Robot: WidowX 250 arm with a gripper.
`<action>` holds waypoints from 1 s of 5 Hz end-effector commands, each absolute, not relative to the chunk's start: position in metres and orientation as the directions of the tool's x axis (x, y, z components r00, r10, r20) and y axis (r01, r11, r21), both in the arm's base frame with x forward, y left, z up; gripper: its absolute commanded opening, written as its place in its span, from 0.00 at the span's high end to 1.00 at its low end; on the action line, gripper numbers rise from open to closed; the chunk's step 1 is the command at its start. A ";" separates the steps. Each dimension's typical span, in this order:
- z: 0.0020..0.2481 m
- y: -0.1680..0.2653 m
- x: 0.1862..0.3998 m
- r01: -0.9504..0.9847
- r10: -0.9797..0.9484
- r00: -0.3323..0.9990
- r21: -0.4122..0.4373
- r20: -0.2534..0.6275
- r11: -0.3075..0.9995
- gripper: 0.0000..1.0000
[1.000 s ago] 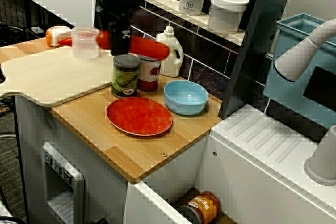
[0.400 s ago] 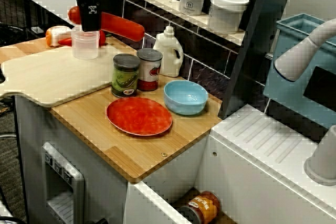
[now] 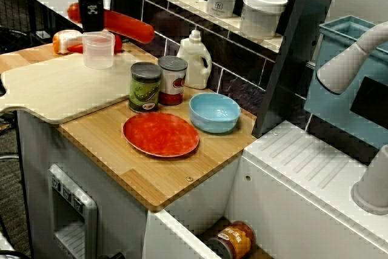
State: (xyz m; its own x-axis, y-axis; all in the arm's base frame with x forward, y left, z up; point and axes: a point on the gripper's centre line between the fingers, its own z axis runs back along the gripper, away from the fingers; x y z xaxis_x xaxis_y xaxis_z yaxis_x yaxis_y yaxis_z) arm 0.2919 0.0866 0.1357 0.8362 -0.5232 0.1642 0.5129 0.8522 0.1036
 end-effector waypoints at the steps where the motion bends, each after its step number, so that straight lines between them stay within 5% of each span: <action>1: 0.143 0.112 0.291 0.502 -0.532 0.825 0.184 0.190 0.845 1.00; 5: 0.128 0.130 0.289 0.493 -0.532 0.830 0.224 0.168 0.840 1.00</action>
State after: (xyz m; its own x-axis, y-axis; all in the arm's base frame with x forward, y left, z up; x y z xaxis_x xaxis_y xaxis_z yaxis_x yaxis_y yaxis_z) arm 0.2892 0.1258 0.1209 0.8330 -0.5304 0.1576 0.4979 0.8428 0.2046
